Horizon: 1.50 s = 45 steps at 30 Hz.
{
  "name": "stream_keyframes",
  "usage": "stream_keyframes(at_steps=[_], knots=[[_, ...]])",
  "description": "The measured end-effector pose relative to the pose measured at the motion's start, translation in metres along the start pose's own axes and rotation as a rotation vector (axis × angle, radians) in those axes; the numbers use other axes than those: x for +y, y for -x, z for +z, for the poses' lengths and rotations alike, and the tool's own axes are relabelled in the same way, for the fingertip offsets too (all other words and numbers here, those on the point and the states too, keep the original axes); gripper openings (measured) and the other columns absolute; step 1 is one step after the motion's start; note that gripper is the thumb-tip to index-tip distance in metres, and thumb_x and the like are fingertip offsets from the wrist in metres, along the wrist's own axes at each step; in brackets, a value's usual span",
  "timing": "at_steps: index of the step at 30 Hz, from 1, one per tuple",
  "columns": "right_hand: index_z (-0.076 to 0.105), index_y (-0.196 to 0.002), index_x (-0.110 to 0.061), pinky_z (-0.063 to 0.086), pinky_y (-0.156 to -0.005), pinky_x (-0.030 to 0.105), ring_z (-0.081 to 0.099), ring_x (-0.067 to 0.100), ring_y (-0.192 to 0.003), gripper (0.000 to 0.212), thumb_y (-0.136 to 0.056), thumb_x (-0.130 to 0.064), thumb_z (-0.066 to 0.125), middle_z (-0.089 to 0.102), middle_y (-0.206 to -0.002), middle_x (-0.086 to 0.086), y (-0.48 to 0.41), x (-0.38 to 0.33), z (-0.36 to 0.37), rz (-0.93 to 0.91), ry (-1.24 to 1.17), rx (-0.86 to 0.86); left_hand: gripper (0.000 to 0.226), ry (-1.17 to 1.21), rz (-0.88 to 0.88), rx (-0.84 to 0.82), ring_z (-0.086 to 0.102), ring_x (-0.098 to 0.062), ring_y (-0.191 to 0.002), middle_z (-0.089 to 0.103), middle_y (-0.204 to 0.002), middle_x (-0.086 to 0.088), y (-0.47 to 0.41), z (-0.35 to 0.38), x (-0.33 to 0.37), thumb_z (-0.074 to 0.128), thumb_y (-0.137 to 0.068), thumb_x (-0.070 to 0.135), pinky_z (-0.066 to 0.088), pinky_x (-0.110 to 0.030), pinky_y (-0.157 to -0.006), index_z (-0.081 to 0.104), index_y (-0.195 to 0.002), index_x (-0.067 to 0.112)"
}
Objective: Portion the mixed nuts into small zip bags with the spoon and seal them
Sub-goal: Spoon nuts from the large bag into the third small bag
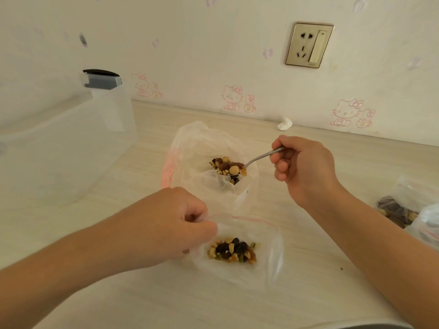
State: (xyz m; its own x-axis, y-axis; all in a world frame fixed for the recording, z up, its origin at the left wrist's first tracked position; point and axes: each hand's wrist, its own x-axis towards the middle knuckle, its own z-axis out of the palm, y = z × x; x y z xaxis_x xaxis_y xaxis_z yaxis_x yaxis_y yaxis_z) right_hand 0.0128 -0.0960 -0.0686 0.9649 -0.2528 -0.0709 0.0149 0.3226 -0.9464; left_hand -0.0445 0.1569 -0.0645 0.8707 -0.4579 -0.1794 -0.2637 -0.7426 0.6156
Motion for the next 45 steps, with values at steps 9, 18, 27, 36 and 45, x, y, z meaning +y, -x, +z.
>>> stream_keyframes(at_steps=[9,18,27,36,45], knots=[[0.068,-0.062,-0.01,0.032,-0.035,0.021,0.038,0.015,-0.036,0.037,-0.097,-0.012,0.055,0.055,-0.053,0.01,0.011,0.0,0.006,-0.036,-0.03,-0.126,0.038,0.247,-0.176,-0.08,0.041,-0.012,-0.034,0.051,-0.043,0.003,-0.02,-0.012,-0.003,0.064,-0.08,0.041,0.031,-0.018,-0.039,0.051,-0.05,0.021],[0.067,-0.069,-0.014,0.033,-0.041,0.019,0.049,0.012,-0.04,0.035,-0.097,-0.006,0.048,0.057,-0.055,0.001,0.036,-0.003,0.004,-0.561,0.208,-0.514,0.038,0.302,-0.164,-0.096,0.04,-0.014,-0.036,0.048,-0.043,0.003,-0.018,-0.013,-0.002,0.066,-0.079,0.039,0.029,-0.021,-0.041,0.051,-0.048,0.022],[0.071,-0.069,-0.02,0.034,-0.041,0.023,0.042,0.02,-0.037,0.036,-0.1,-0.019,0.053,0.06,-0.055,0.008,0.016,-0.007,-0.001,-0.486,0.112,-0.186,0.044,0.247,-0.088,-0.121,0.054,-0.012,-0.042,0.063,-0.051,0.002,-0.017,-0.015,-0.008,0.063,-0.078,0.056,0.04,-0.02,-0.044,0.062,-0.053,0.02],[0.071,-0.088,-0.007,0.048,-0.049,0.032,0.057,0.022,-0.056,0.027,-0.107,-0.014,0.052,0.068,-0.071,0.009,0.002,0.009,-0.003,-0.462,0.363,-0.209,0.052,0.338,-0.022,0.435,0.058,-0.015,-0.045,0.065,-0.055,-0.004,-0.041,-0.057,-0.041,0.067,-0.076,0.069,0.047,-0.027,-0.046,0.069,-0.064,0.018],[0.074,-0.087,-0.014,0.047,-0.05,0.035,0.058,0.021,-0.058,0.025,-0.101,-0.022,0.055,0.068,-0.071,0.008,0.01,0.016,0.002,-0.514,0.478,-0.39,0.064,0.627,-0.297,0.181,0.079,-0.023,-0.094,0.081,-0.106,-0.004,-0.073,-0.048,-0.049,0.082,-0.074,0.056,0.058,-0.038,-0.081,0.071,-0.12,0.013]])
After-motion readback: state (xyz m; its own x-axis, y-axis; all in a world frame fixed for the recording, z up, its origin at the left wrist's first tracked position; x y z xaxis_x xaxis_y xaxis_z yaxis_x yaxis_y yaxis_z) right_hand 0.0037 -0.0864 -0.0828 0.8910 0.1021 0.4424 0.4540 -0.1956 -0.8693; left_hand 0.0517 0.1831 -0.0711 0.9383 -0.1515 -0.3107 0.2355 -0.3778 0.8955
